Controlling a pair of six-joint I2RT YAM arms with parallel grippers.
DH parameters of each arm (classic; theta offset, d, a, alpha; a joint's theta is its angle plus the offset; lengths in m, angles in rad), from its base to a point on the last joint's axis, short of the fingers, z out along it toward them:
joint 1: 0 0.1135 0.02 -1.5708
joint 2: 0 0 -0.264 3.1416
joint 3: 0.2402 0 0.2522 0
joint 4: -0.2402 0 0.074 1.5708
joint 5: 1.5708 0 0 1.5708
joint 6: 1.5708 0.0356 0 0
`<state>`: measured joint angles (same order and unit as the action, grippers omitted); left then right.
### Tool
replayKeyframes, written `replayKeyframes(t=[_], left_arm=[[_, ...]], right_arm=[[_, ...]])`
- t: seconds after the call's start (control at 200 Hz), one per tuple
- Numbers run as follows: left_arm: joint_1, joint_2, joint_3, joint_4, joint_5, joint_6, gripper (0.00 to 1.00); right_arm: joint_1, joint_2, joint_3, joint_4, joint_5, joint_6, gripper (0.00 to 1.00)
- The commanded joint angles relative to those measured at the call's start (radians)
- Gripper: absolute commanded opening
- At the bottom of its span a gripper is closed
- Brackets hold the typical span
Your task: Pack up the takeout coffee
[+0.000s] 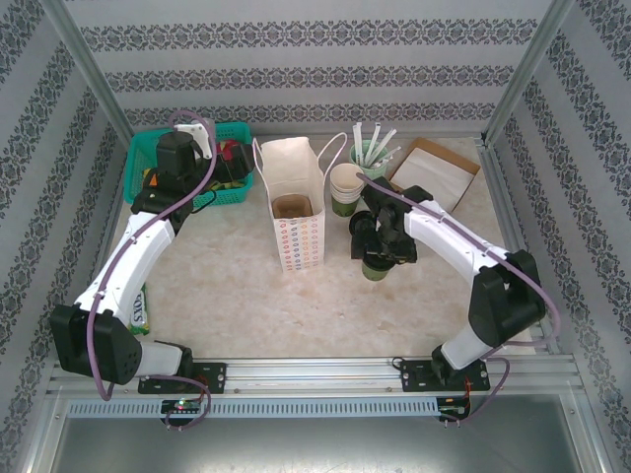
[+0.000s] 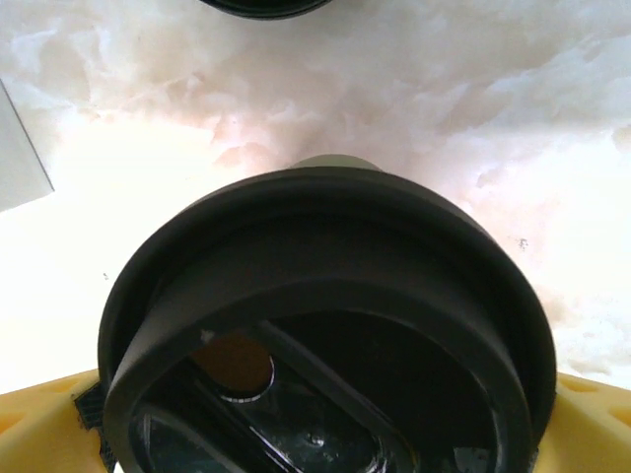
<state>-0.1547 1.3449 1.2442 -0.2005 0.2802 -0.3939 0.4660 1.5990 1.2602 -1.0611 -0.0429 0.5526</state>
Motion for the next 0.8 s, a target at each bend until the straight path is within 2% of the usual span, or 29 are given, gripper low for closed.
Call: replayKeyframes(t=[0.0,0.455,0.794], left_arm=[[0.011,0.004,0.034,-0.025,0.004,0.011,1.0],[0.011,0.004,0.029,-0.027,-0.01,0.025,1.0],[0.011,0.003,0.03,-0.03,-0.011,0.027,1.0]], right_arm=[[-0.016,0.037,0.063,-0.077,-0.009,-0.012,0.98],[-0.035,0.133,0.148,-0.153,0.009,-0.06,0.98],[-0.035,0.145,0.162,-0.163,0.017,-0.063,0.97]])
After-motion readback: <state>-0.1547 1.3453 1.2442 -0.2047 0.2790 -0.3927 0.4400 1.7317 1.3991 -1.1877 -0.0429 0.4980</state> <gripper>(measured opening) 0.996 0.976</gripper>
